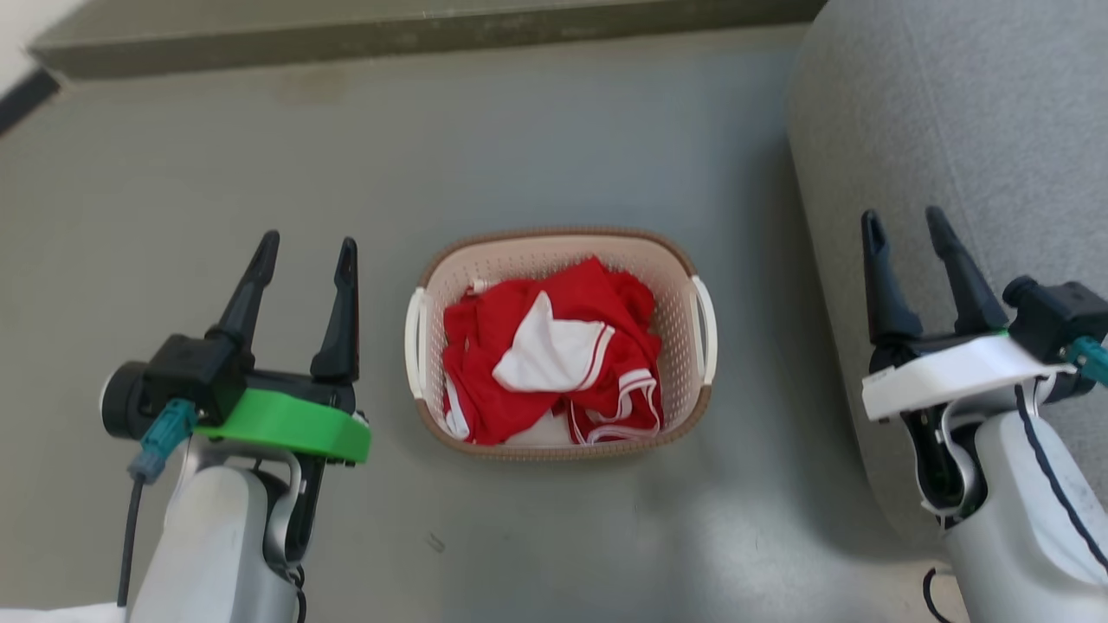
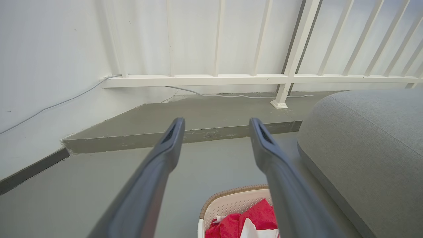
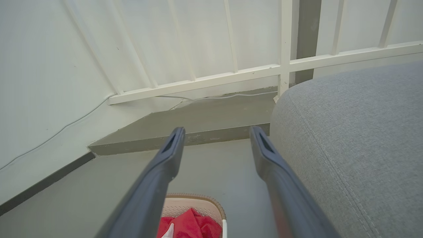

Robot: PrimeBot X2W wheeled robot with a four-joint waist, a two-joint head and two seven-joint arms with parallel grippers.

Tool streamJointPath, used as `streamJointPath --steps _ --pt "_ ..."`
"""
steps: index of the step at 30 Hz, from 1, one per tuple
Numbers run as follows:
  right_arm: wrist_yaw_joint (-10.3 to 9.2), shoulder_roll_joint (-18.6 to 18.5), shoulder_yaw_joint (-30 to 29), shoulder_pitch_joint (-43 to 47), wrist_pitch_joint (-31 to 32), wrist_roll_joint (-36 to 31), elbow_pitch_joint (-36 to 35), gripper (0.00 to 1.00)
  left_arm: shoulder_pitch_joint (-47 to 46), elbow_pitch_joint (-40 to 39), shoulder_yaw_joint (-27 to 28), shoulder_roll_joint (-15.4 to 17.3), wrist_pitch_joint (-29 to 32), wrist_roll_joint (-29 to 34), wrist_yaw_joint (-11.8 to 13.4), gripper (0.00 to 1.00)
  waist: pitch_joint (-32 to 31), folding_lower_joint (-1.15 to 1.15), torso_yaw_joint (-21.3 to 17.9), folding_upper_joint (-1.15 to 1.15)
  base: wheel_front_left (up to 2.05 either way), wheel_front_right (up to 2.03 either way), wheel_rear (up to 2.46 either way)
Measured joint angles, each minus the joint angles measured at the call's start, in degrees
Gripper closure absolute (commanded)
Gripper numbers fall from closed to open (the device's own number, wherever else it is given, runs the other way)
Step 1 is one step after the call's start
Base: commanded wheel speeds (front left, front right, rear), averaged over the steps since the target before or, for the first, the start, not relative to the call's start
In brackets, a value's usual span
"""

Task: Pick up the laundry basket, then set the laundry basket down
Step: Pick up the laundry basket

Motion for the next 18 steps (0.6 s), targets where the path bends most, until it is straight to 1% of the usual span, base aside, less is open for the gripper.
streamJointPath --steps 4,7,18 --pt "0.01 0.3 -0.8 -1.9 0.0 0.1 -0.2 0.0 -2.0 0.1 0.0 -0.1 0.0 0.0 0.0 0.0 3.1 0.0 -0.2 0.0 0.0 0.0 0.0" --pt "0.45 0.3 -1.3 -3.3 0.0 0.1 -0.2 0.0 -3.6 0.3 -0.2 -0.1 0.0 0.0 0.0 0.0 5.5 0.0 -0.3 0.0 0.0 0.0 0.0" --pt "0.94 1.0 -0.7 -9.6 -0.2 0.1 1.2 0.0 -9.3 3.3 -0.1 -0.3 0.0 0.0 -0.1 0.0 14.4 0.01 -0.3 0.0 0.0 0.0 0.0"
